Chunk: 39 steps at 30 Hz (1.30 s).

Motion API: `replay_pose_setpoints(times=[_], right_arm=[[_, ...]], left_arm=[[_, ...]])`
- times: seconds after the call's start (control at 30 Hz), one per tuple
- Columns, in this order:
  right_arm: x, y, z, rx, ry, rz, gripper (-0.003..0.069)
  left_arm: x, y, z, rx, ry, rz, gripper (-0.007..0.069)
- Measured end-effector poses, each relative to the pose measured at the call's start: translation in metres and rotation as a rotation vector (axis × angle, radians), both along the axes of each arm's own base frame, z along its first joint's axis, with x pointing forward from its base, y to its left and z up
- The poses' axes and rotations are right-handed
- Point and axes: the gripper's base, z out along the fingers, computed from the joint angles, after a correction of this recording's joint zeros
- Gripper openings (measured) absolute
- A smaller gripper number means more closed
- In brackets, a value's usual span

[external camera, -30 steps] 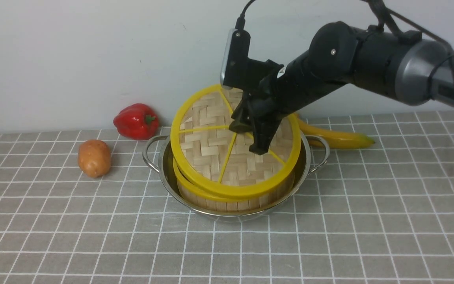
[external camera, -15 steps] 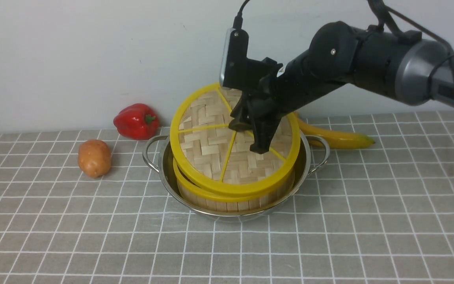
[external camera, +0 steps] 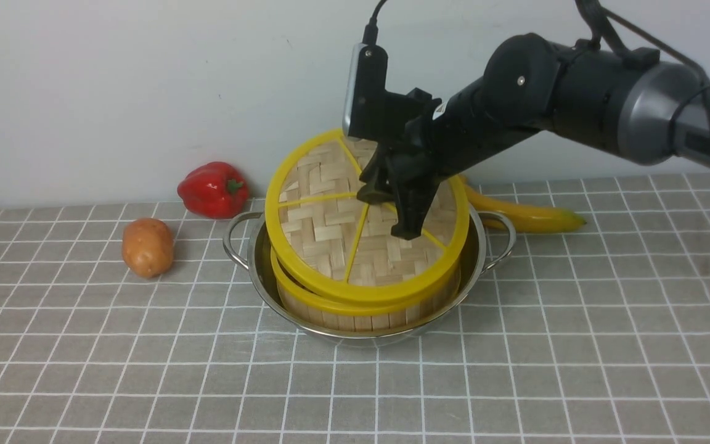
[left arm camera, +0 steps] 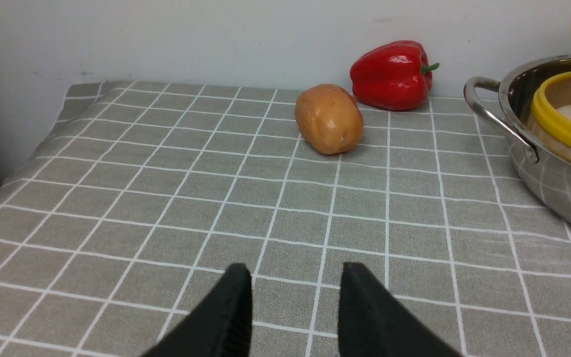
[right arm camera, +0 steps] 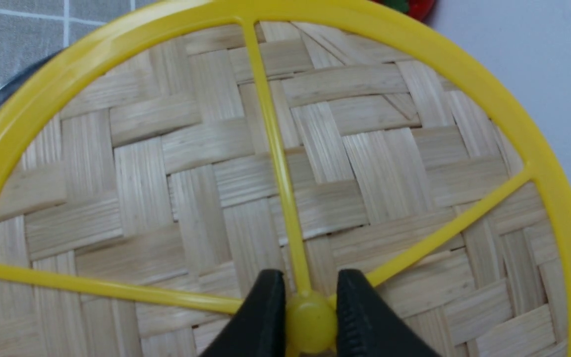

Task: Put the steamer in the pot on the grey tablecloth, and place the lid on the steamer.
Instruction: 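Place the bamboo steamer lid onto the steamer basket in the pot with the right gripper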

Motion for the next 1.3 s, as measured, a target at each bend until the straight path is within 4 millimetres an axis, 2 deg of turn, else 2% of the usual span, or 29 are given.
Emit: replay_pose_setpoints(times=[0.33, 0.53, 0.63, 1.0, 1.1, 1.3], right_arm=[[0.000, 0.000, 0.000, 0.001, 0.000, 0.000, 0.0155], [0.001, 0.000, 0.001, 0.005, -0.014, -0.005, 0.0237], [0.001, 0.000, 0.001, 0.005, -0.014, -0.005, 0.0253], [0.002, -0.001, 0.000, 0.023, 0.022, -0.057, 0.0246], [0.003, 0.000, -0.004, 0.026, 0.032, -0.068, 0.0232], [0.009, 0.002, -0.029, -0.003, 0.085, -0.085, 0.0214]], left_arm=[[0.000, 0.000, 0.000, 0.000, 0.000, 0.000, 0.0243], [0.000, 0.000, 0.000, 0.000, 0.000, 0.000, 0.0243], [0.000, 0.000, 0.000, 0.000, 0.000, 0.000, 0.0243], [0.000, 0.000, 0.000, 0.000, 0.000, 0.000, 0.0243], [0.000, 0.000, 0.000, 0.000, 0.000, 0.000, 0.0243], [0.000, 0.000, 0.000, 0.000, 0.000, 0.000, 0.0243]])
